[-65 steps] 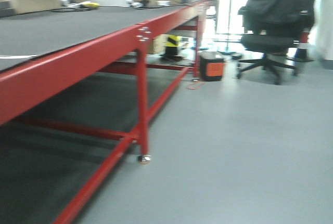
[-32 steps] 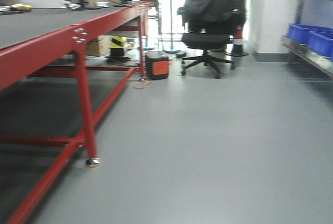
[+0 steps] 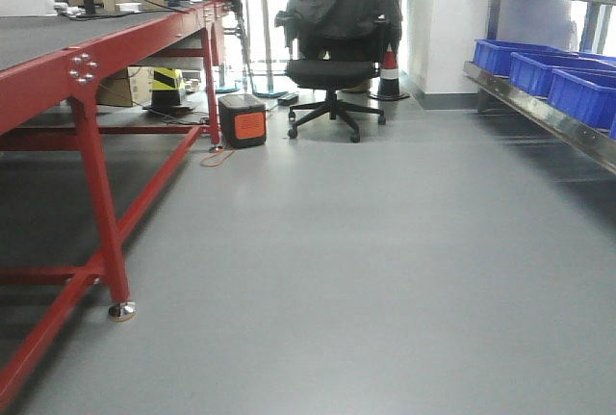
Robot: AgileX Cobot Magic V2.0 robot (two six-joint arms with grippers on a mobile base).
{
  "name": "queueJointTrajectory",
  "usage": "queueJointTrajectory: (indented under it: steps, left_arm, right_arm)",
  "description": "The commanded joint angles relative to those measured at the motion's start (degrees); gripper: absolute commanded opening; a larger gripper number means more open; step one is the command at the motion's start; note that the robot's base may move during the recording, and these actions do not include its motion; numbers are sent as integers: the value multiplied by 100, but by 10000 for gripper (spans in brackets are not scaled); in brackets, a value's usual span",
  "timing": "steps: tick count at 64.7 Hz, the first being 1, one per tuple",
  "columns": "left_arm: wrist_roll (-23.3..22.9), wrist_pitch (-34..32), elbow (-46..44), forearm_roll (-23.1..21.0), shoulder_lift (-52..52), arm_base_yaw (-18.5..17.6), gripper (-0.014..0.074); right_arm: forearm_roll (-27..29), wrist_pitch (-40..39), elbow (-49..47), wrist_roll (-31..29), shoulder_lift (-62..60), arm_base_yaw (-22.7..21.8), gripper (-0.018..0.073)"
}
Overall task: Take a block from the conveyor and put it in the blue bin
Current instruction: 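Drive the base away from the conveyor holding both blocks, then drive the base to the steel shelf of blue bins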
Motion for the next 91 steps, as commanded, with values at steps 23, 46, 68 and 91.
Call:
queueJointTrajectory:
  steps: [23,46,68,91]
  left_arm:
    - [-44,-86,-8,-12,-31,-32,-111]
    - [-44,-86,-8,-12,-31,-32,-111]
    - [-44,-86,-8,-12,-31,-32,-111]
    - [-44,-86,-8,-12,-31,-32,-111]
  right_arm:
    - [-29,-123,18,-20,-6,-2,-150]
    - [-29,-123,18,-20,-6,-2,-150]
    - [-29,-123,18,-20,-6,-2,-150]
    - [-29,-123,18,-20,-6,-2,-150]
